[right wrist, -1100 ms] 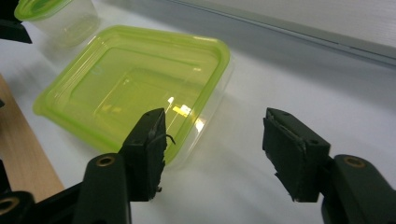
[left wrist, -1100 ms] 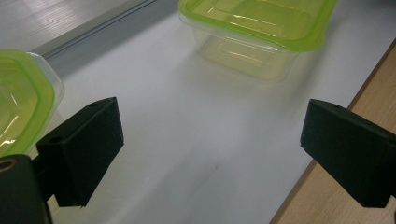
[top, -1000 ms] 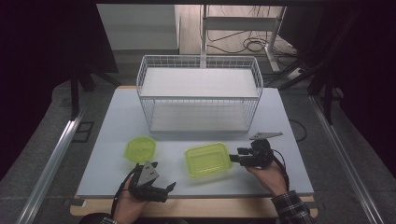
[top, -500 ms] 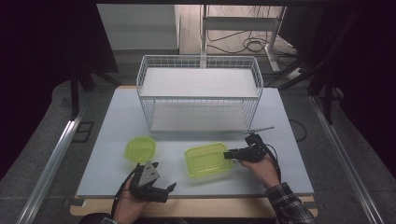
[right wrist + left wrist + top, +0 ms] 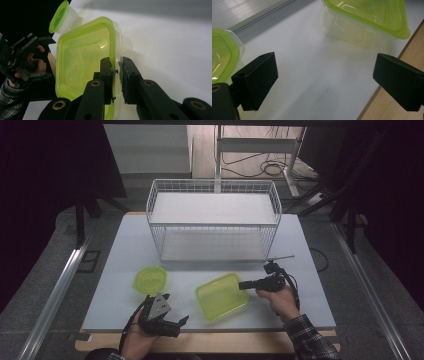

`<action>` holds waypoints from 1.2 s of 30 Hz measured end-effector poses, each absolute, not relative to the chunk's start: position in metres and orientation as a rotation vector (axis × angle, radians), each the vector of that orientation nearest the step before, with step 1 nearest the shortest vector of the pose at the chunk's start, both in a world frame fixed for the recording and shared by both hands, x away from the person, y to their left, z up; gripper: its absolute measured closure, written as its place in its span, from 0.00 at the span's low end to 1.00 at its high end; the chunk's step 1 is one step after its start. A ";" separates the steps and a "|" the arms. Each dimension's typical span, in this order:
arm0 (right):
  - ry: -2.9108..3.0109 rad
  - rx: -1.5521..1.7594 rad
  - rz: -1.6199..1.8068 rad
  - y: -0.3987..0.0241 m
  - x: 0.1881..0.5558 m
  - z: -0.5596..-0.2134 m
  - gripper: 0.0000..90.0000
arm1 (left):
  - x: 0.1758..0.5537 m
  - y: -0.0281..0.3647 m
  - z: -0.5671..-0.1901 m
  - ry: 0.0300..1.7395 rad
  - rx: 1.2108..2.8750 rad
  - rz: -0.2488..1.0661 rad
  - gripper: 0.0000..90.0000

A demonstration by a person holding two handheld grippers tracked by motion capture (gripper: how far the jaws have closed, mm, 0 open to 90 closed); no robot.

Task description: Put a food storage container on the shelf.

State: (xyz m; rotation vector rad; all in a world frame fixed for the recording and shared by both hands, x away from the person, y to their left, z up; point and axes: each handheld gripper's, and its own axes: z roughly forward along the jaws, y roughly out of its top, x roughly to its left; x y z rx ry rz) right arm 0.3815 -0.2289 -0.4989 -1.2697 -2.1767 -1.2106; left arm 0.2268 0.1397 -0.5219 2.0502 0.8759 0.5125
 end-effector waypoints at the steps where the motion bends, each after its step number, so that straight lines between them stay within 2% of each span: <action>1: -2.172 -1.272 -1.220 -0.230 0.381 -0.498 0.89 | 0.227 0.140 -0.522 0.876 2.046 0.511 0.06; 10: -2.153 -1.274 -1.315 -0.235 0.380 -0.481 0.89 | 0.228 0.146 -0.520 0.900 1.984 0.481 0.06; 36: -2.143 -1.239 -1.518 -0.233 0.388 -0.413 0.89 | 0.228 0.144 -0.520 0.885 1.974 0.468 0.06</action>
